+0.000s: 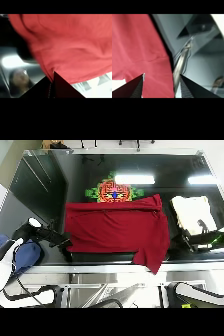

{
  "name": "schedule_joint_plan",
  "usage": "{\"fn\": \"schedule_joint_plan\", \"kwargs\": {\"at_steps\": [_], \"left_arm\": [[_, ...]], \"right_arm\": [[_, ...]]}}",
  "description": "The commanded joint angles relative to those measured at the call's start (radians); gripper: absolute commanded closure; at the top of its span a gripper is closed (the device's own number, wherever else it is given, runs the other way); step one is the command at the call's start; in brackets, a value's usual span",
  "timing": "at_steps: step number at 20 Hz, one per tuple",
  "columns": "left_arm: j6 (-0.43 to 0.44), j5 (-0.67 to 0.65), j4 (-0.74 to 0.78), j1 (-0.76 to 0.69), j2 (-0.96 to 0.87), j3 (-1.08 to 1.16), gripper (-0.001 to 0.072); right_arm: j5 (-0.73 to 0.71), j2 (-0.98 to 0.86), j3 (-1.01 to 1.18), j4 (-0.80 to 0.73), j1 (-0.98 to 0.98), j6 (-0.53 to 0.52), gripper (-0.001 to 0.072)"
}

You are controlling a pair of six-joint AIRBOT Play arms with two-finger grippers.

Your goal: Fold the shirts.

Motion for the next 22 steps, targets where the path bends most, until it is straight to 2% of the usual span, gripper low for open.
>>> {"fn": "schedule_joint_plan", "kwargs": {"at_steps": [1, 3, 5, 6, 9, 11, 12, 13, 16, 19, 21, 22], "left_arm": [[0.009, -0.02, -0.022, 0.0, 0.003, 0.047, 0.0697], [0.008, -0.015, -0.023, 0.0, 0.003, 0.061, 0.0697], [0.008, -0.011, -0.024, 0.0, 0.003, 0.066, 0.0697], [0.008, -0.011, -0.024, 0.0, 0.003, 0.066, 0.0697], [0.008, -0.015, -0.024, 0.0, 0.003, 0.066, 0.0696], [0.008, -0.029, -0.022, 0.0, 0.003, 0.066, 0.0697], [0.008, -0.039, -0.017, 0.001, 0.003, 0.066, 0.0697], [0.008, -0.051, 0.01, 0.006, 0.004, 0.066, 0.0697], [-0.042, -0.114, 0.189, 0.044, 0.005, 0.066, 0.0698], [-0.051, -0.158, 0.23, 0.131, 0.009, 0.066, 0.0698], [-0.048, -0.171, 0.229, 0.176, 0.014, 0.066, 0.0697], [-0.046, -0.187, 0.228, 0.185, 0.021, 0.066, 0.0698]], "right_arm": [[-0.062, 0.006, -0.147, 0.06, 0.0, -0.048, 0.0222], [-0.061, 0.006, -0.227, 0.08, 0.005, -0.048, 0.0225], [-0.081, 0.012, -0.286, 0.081, 0.037, -0.057, 0.0326], [-0.101, 0.017, -0.306, 0.083, 0.066, -0.067, 0.0349], [-0.126, 0.017, -0.322, 0.151, 0.158, -0.075, 0.035], [-0.107, 0.025, -0.317, 0.237, 0.192, -0.116, 0.0353], [-0.095, 0.037, -0.309, 0.272, 0.19, -0.128, 0.0481], [-0.087, 0.056, -0.291, 0.269, 0.182, -0.13, 0.0692], [-0.076, 0.126, -0.234, 0.169, 0.113, -0.065, 0.0692], [-0.068, 0.193, -0.227, 0.066, 0.014, 0.01, 0.0692], [-0.055, 0.229, -0.227, 0.124, -0.012, -0.059, 0.0692], [-0.042, 0.247, -0.226, 0.21, -0.012, -0.116, 0.0692]]}}
